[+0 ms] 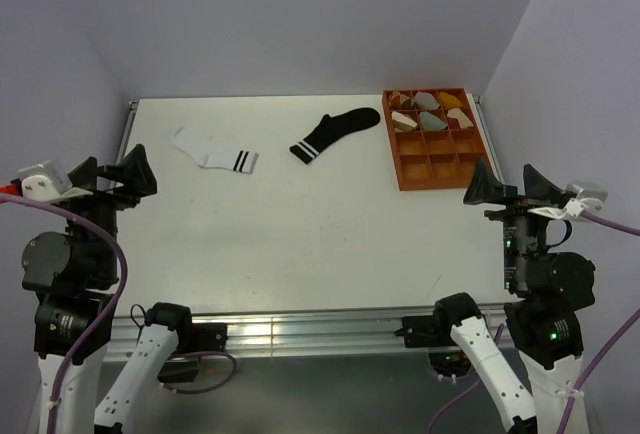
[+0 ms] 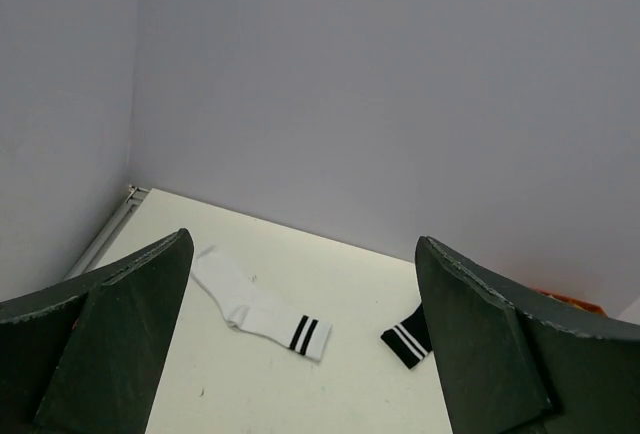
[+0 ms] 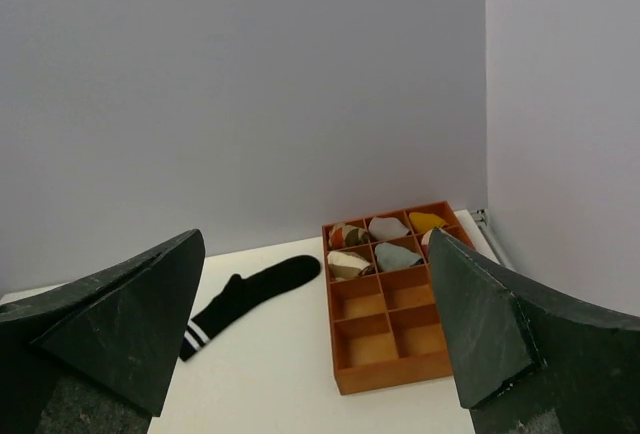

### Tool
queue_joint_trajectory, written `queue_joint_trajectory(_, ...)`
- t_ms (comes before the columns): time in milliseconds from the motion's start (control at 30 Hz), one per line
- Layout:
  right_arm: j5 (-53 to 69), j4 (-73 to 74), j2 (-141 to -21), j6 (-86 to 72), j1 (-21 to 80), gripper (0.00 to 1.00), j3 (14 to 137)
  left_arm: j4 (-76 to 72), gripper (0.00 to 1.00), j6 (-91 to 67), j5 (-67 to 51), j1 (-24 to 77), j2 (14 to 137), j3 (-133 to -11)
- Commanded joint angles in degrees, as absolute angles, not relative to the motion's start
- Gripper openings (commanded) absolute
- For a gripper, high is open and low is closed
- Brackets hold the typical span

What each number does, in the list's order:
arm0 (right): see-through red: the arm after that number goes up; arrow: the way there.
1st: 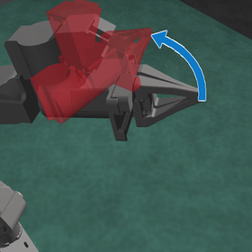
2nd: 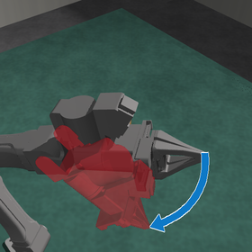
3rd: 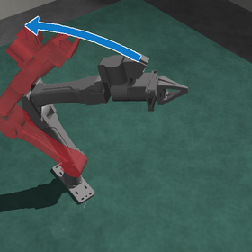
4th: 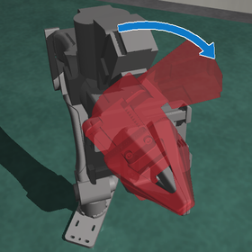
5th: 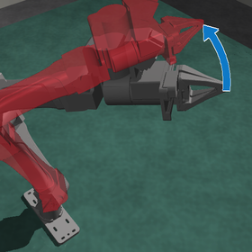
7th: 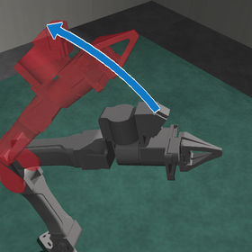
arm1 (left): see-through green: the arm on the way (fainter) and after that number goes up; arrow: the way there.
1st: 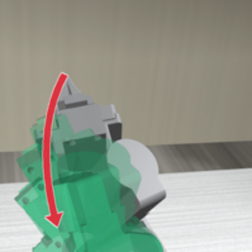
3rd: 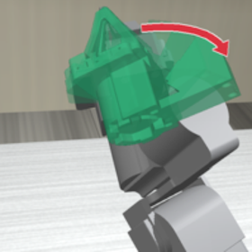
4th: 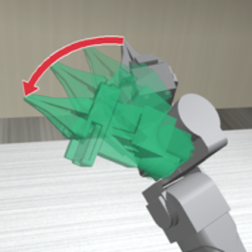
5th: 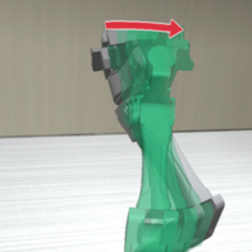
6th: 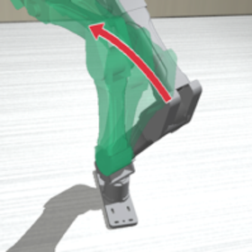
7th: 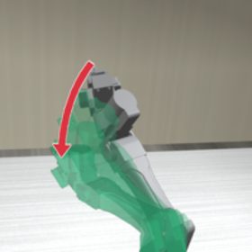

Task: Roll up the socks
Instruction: Move the sock to the center of the board.

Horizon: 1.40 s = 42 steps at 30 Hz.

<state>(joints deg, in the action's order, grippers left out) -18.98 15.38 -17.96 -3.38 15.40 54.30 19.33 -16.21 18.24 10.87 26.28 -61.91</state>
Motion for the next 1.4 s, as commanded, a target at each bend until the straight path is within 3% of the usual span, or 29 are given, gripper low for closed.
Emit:
queue_joint_trajectory(0,-18.3,14.7,-18.5,-4.6,15.6,1.00,54.2,17.9,0.99,-17.1,17.3,11.0,27.1,-61.3)
queue_joint_trajectory(333,-10.3,14.9,-19.5,-11.9,15.7,1.00,50.5,17.3,0.99,-22.5,14.1,11.0,33.3,-56.7)
queue_joint_trajectory(667,3.7,12.3,-22.2,-17.5,15.6,1.00,45.5,8.4,0.99,-30.6,3.3,11.0,59.9,-54.7)
queue_joint_trajectory(1033,7.6,9.8,-22.4,-20.5,15.6,1.00,39.3,0.9,0.99,-32.5,0.5,11.4,94.5,-71.2)
queue_joint_trajectory(1367,10.8,9.4,-23.9,-20.7,15.7,1.00,37.0,-9.9,0.97,-28.5,-1.4,21.2,110.2,-81.6)
